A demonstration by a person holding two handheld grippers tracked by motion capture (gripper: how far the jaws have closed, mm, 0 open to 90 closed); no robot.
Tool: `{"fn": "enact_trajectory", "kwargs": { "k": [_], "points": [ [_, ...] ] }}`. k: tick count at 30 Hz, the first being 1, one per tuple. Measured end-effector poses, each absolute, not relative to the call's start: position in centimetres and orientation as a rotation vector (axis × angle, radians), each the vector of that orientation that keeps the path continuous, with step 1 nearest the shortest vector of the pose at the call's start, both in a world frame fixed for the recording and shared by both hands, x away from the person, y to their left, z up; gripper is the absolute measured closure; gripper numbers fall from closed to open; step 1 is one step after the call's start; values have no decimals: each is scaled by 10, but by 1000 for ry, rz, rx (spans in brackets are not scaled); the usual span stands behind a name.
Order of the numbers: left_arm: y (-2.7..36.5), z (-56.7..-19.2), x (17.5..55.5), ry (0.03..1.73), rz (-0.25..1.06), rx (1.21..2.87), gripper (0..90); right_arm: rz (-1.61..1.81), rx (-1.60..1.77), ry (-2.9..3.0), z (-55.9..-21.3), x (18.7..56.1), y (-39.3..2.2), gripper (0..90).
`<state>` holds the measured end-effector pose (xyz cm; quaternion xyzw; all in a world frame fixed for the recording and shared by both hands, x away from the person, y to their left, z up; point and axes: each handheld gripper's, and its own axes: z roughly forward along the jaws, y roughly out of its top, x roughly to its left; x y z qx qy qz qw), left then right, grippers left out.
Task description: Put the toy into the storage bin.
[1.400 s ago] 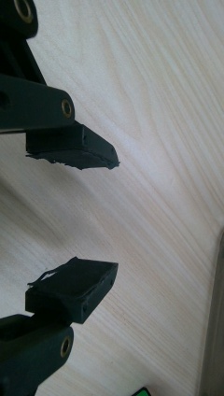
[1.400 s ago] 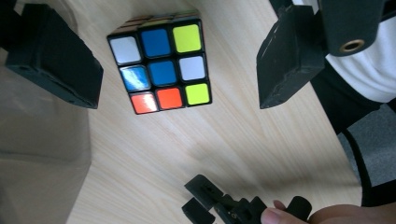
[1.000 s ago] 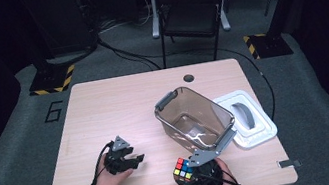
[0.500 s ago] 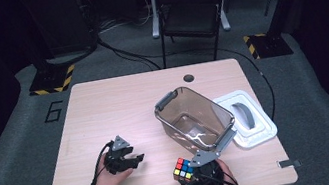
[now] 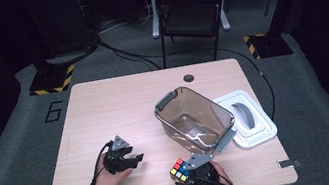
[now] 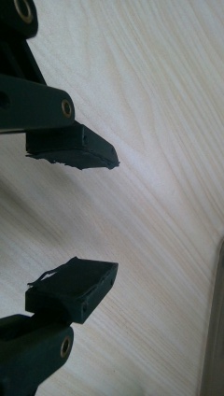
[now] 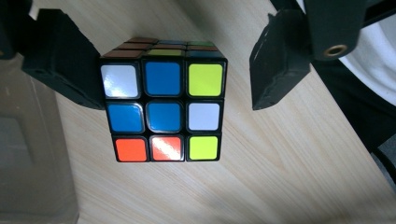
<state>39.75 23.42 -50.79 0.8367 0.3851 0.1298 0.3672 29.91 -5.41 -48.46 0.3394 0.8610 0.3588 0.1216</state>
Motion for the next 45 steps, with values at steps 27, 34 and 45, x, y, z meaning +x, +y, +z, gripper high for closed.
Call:
{"fn": "enact_trajectory", "kwargs": {
  "k": [27, 34, 45],
  "points": [
    [246, -512, 398, 1026, 390, 2164, 420, 1011, 973, 2538, -486, 305, -45, 339],
    [246, -516, 400, 1022, 405, 2194, 410, 1016, 966, 2534, -482, 303, -47, 339],
    [247, -520, 400, 1024, 421, 2174, 385, 1059, 949, 2546, -462, 299, -51, 339]
  ]
}}
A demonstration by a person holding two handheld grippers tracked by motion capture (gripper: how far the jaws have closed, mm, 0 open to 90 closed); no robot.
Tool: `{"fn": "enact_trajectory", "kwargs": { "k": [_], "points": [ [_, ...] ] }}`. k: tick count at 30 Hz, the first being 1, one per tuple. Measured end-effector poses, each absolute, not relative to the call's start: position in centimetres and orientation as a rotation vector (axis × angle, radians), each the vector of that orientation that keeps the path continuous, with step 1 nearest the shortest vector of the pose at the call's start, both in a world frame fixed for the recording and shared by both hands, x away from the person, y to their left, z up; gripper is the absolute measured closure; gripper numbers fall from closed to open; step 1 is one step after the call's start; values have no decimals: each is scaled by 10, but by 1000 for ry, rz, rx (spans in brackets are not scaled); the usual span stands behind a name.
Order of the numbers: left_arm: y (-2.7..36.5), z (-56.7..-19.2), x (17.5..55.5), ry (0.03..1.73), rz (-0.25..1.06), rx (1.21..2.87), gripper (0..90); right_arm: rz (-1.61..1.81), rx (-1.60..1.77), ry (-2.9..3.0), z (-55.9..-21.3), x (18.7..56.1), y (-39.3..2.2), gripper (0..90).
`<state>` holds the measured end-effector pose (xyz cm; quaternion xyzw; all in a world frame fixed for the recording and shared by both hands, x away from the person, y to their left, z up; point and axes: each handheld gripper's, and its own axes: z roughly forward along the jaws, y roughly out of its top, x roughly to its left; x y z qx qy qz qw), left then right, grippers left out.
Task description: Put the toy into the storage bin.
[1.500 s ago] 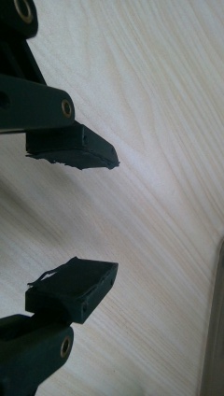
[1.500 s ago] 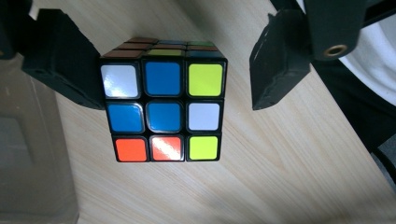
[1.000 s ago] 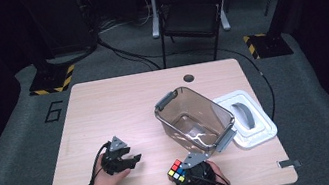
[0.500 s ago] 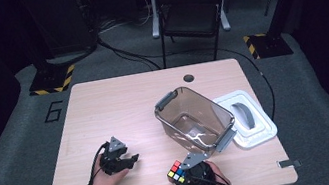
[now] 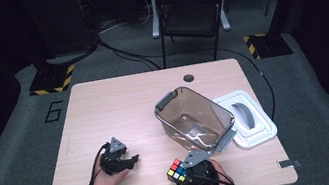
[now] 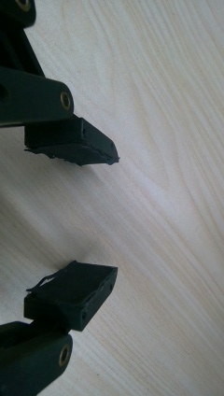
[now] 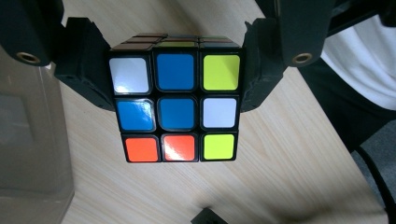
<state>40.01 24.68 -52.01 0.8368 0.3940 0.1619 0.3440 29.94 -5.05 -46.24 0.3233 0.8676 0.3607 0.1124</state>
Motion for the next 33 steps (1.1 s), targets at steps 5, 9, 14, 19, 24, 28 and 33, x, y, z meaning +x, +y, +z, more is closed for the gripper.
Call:
{"fn": "enact_trajectory", "kwargs": {
  "k": [5, 9, 14, 19, 24, 28, 33],
  "points": [
    [247, -521, 399, 1017, 432, 2175, 379, 1076, 931, 2563, -452, 298, -52, 339],
    [248, -521, 400, 1011, 433, 2169, 375, 1086, 895, 2576, -439, 298, -52, 339],
    [247, -522, 399, 1009, 435, 2155, 367, 1091, 885, 2589, -424, 301, -52, 339],
    [247, -524, 398, 1009, 440, 2144, 349, 1092, 871, 2596, -411, 307, -53, 339],
    [247, -526, 398, 1005, 444, 2126, 336, 1099, 857, 2601, -395, 316, -54, 339],
    [247, -526, 398, 1004, 443, 2123, 334, 1096, 850, 2605, -389, 318, -55, 339],
    [248, -528, 398, 991, 449, 2110, 324, 1117, 835, 2604, -377, 323, -55, 339]
  ]
}}
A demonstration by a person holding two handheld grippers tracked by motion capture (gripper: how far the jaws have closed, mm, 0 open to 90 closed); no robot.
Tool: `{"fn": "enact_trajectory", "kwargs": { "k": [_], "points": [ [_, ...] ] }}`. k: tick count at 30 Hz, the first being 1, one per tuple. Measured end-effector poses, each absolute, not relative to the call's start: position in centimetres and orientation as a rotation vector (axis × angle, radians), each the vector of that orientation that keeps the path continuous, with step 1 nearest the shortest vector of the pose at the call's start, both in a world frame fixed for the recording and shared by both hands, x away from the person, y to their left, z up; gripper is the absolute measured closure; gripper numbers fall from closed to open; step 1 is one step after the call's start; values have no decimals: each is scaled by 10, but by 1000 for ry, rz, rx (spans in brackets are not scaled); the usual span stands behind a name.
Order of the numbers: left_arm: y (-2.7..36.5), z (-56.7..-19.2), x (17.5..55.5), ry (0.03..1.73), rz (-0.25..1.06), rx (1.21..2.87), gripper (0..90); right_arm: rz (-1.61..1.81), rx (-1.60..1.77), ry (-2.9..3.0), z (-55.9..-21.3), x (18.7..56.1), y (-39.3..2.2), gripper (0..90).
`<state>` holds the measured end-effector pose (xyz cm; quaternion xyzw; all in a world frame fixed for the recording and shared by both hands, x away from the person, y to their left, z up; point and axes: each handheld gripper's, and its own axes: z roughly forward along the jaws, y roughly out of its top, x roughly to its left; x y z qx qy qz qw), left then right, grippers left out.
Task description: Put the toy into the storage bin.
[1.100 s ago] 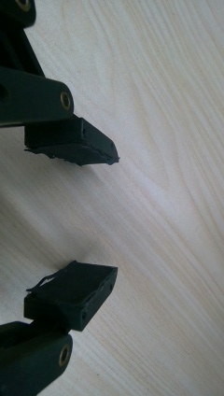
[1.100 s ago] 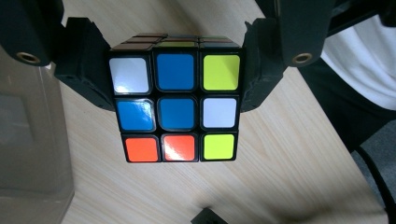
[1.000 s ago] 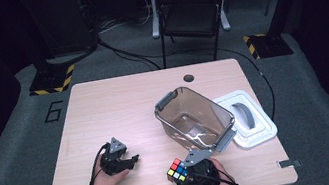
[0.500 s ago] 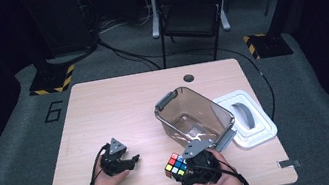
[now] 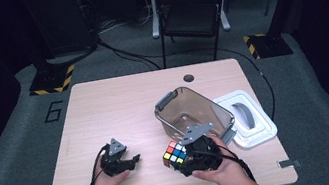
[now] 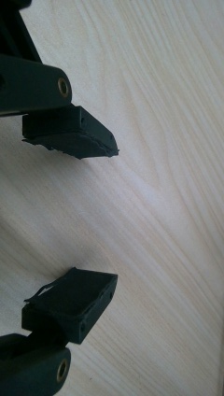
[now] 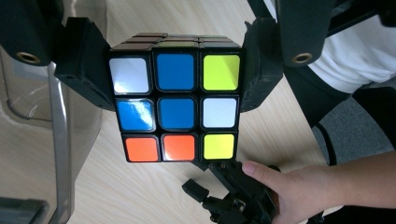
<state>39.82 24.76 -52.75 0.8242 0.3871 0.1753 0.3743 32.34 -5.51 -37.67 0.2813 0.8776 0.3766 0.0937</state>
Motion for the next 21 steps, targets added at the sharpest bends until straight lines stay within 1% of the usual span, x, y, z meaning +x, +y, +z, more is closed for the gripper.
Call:
{"fn": "enact_trajectory", "kwargs": {
  "k": [7, 21],
  "points": [
    [247, -529, 398, 993, 455, 2096, 317, 1123, 832, 2589, -366, 330, -57, 339],
    [247, -528, 398, 987, 454, 2105, 306, 1139, 848, 2531, -332, 351, -68, 339]
  ]
}}
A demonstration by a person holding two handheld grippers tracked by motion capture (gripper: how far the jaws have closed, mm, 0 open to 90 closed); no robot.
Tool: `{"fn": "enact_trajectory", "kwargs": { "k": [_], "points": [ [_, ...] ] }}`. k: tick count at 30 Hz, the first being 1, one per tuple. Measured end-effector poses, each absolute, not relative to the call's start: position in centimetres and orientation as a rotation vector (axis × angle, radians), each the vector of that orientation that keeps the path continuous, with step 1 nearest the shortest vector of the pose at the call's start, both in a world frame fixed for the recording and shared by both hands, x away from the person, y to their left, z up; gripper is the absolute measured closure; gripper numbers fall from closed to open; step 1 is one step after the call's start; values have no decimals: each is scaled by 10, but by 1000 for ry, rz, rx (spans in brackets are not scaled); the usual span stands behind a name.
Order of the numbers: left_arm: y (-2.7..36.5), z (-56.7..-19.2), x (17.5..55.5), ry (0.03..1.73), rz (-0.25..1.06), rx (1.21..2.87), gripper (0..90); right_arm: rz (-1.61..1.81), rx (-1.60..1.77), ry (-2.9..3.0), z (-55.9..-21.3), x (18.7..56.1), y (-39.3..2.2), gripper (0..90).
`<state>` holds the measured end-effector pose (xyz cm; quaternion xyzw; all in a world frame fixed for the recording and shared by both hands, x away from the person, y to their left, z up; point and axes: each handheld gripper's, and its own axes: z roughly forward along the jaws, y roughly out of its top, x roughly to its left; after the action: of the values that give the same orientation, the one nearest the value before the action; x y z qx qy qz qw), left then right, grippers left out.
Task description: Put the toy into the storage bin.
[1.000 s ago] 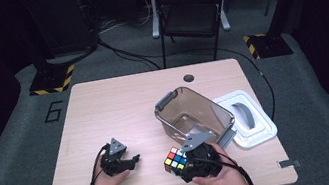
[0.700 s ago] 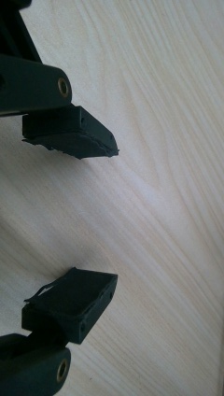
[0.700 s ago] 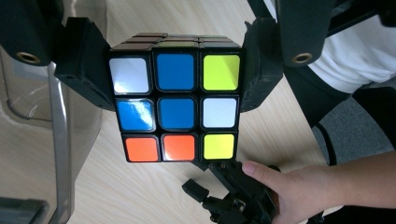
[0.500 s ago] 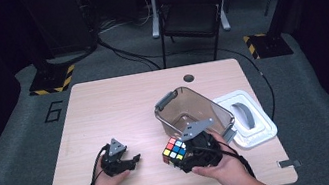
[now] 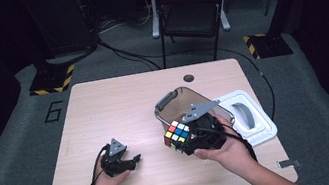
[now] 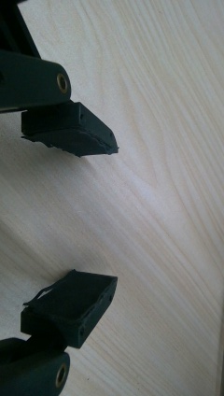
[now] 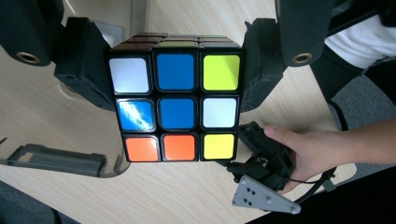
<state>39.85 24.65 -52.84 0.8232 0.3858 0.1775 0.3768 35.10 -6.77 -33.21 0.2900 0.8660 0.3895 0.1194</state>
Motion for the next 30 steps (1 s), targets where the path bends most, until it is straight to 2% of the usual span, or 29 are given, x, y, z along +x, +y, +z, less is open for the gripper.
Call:
{"fn": "enact_trajectory", "kwargs": {
  "k": [16, 30],
  "points": [
    [247, -528, 398, 986, 441, 2116, 296, 1104, 890, 2500, -319, 378, -80, 339],
    [247, -528, 398, 984, 446, 2114, 296, 1069, 945, 2464, -320, 408, -93, 339]
  ]
}}
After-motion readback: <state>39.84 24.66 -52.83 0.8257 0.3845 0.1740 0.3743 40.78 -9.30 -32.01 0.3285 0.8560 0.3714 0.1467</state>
